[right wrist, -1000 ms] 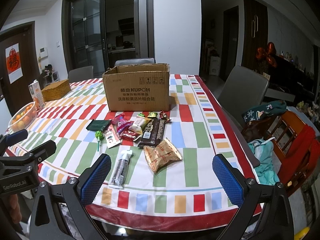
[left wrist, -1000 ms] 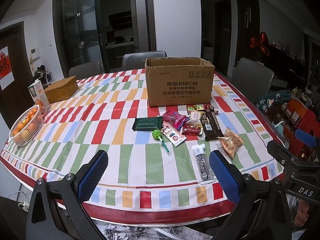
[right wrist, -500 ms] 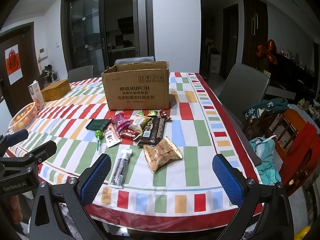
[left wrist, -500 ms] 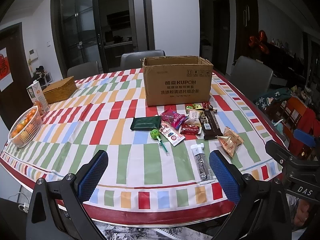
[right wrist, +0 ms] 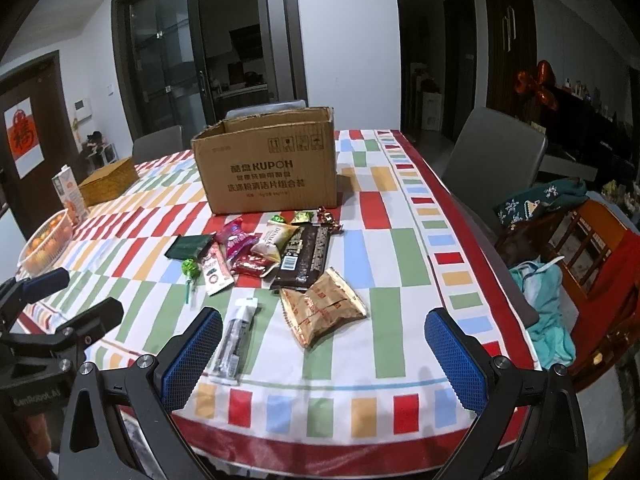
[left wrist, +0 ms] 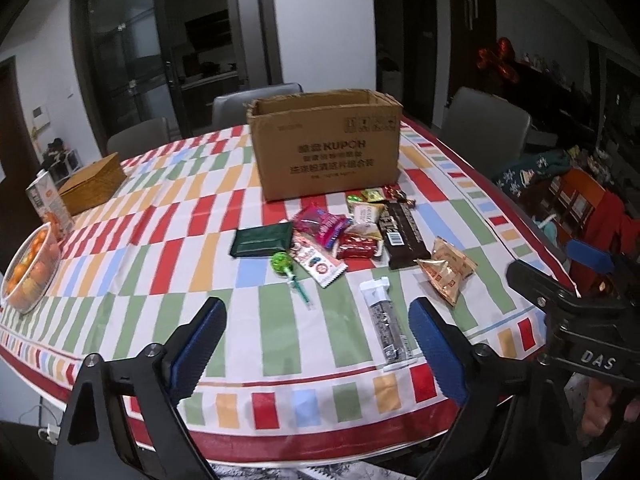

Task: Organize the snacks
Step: 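Grasp the tan biscuit packet with the right tool while the left tool grasps the clear bar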

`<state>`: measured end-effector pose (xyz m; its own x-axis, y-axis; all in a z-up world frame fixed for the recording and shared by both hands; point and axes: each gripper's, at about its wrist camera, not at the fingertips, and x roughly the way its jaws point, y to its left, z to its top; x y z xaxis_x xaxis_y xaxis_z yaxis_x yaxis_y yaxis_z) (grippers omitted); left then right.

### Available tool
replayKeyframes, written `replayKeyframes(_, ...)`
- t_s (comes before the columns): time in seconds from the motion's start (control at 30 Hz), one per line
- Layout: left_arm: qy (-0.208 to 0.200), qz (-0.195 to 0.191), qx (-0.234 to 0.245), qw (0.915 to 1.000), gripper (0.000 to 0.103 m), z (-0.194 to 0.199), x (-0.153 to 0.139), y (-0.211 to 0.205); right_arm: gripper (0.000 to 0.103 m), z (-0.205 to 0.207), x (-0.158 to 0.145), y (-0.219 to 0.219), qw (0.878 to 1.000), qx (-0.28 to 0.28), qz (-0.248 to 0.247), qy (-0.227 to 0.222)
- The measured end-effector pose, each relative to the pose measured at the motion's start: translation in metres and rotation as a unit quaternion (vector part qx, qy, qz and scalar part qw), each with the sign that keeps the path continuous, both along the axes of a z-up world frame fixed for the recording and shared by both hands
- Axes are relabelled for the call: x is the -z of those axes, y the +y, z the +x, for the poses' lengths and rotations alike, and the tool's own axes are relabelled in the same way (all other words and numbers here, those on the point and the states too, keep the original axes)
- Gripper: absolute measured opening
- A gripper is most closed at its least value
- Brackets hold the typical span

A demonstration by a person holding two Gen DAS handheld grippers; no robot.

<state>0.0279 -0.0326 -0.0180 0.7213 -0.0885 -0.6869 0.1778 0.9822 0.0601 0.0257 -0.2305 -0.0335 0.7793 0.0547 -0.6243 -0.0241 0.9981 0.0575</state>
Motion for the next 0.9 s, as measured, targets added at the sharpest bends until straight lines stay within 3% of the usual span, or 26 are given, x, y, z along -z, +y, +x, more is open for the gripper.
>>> replayKeyframes(0.17, 0.029, -0.001, 0.029, 0.9992, 0.079, 0.016, 0.015, -0.015, 0.098, 0.019, 0.012, -0.002, 1.0, -0.005, 0.008, 0.018)
replayKeyframes(0.4, 0.075, -0.011, 0.062, 0.9952, 0.07, 0.04, 0.041, -0.035, 0.09, 0.046, 0.033, -0.009, 0.998, -0.012, 0.019, 0.053)
replayKeyframes(0.63, 0.125, -0.028, 0.065, 0.9897, 0.062, 0.065, 0.071, -0.043, 0.081, 0.071, 0.057, -0.014, 0.995, -0.013, 0.034, 0.092)
replayKeyframes(0.9, 0.16, -0.035, 0.063, 0.9845, 0.055, 0.084, 0.093, -0.046, 0.078, 0.088, 0.072, -0.012, 0.991, -0.024, 0.059, 0.122)
